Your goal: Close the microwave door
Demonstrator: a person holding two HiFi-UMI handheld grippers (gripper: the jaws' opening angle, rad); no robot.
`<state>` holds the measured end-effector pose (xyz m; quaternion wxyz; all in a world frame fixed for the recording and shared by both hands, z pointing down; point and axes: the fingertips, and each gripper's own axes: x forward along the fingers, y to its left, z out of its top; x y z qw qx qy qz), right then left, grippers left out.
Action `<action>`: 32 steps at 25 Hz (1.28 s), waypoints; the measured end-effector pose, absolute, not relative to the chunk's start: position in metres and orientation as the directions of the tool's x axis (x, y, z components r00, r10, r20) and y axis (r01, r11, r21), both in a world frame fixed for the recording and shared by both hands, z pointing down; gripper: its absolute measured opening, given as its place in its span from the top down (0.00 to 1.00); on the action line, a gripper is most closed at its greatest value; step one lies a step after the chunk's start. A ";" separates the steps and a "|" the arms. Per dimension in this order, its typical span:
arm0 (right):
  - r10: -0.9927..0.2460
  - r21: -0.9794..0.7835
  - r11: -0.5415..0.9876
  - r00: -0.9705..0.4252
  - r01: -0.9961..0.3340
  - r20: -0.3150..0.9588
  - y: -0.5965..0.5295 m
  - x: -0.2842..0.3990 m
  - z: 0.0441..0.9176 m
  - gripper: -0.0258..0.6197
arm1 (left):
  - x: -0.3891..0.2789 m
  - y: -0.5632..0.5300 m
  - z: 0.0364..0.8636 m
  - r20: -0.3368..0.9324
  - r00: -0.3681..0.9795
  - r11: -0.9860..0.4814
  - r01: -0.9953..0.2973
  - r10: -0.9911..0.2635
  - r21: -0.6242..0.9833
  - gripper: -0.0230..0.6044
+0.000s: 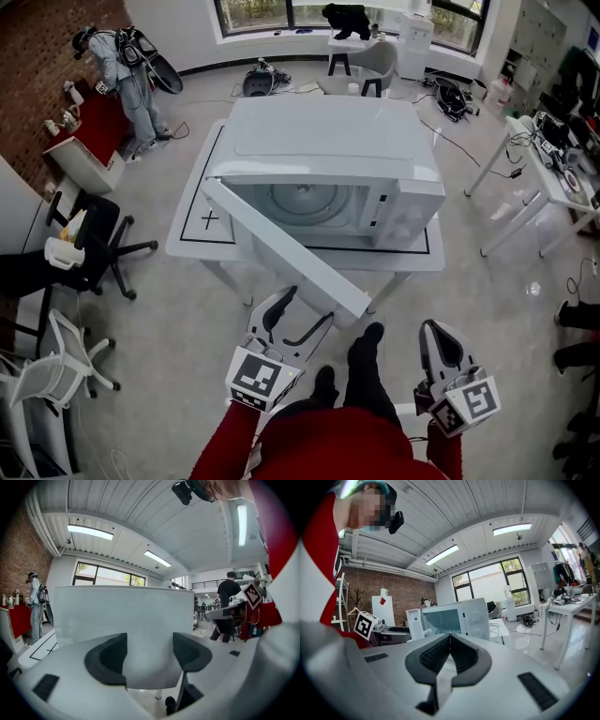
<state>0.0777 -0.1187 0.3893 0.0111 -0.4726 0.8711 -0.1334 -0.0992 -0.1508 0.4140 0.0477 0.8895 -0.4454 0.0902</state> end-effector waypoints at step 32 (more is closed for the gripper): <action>-0.861 -0.259 0.447 -0.490 -0.856 0.136 -0.154 0.126 0.404 0.94 | -0.050 -0.254 0.421 0.204 0.523 -0.522 -0.851 -0.828 0.061 0.53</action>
